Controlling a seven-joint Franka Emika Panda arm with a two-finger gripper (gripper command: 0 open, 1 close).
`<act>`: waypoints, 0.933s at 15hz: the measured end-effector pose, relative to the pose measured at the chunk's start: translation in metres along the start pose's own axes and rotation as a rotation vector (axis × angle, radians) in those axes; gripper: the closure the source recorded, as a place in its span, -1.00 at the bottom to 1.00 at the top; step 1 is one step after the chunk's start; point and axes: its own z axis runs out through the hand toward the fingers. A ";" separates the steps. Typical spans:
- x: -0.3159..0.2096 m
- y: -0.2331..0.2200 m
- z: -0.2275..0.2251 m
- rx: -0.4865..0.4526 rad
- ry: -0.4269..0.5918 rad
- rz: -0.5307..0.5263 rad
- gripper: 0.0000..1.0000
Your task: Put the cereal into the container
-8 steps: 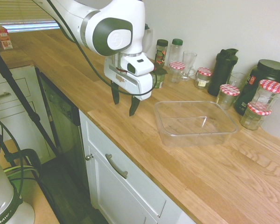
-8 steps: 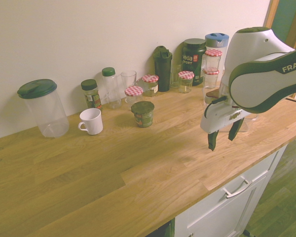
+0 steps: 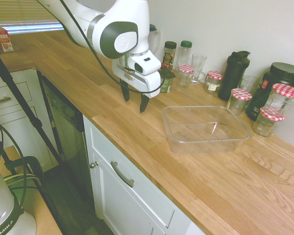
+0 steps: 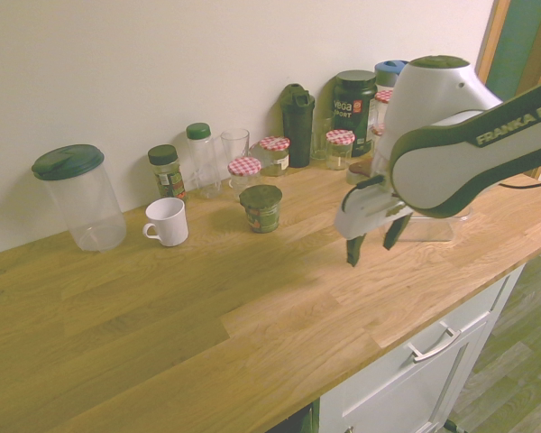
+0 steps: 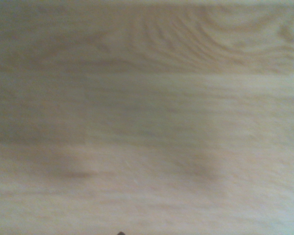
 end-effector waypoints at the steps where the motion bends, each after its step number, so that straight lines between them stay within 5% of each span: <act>1: 0.001 -0.017 0.007 0.040 0.018 -0.001 -1.00; 8: 0.049 -0.111 0.054 0.202 0.132 -0.048 -1.00; 14: 0.054 -0.152 0.066 0.237 0.200 -0.138 -1.00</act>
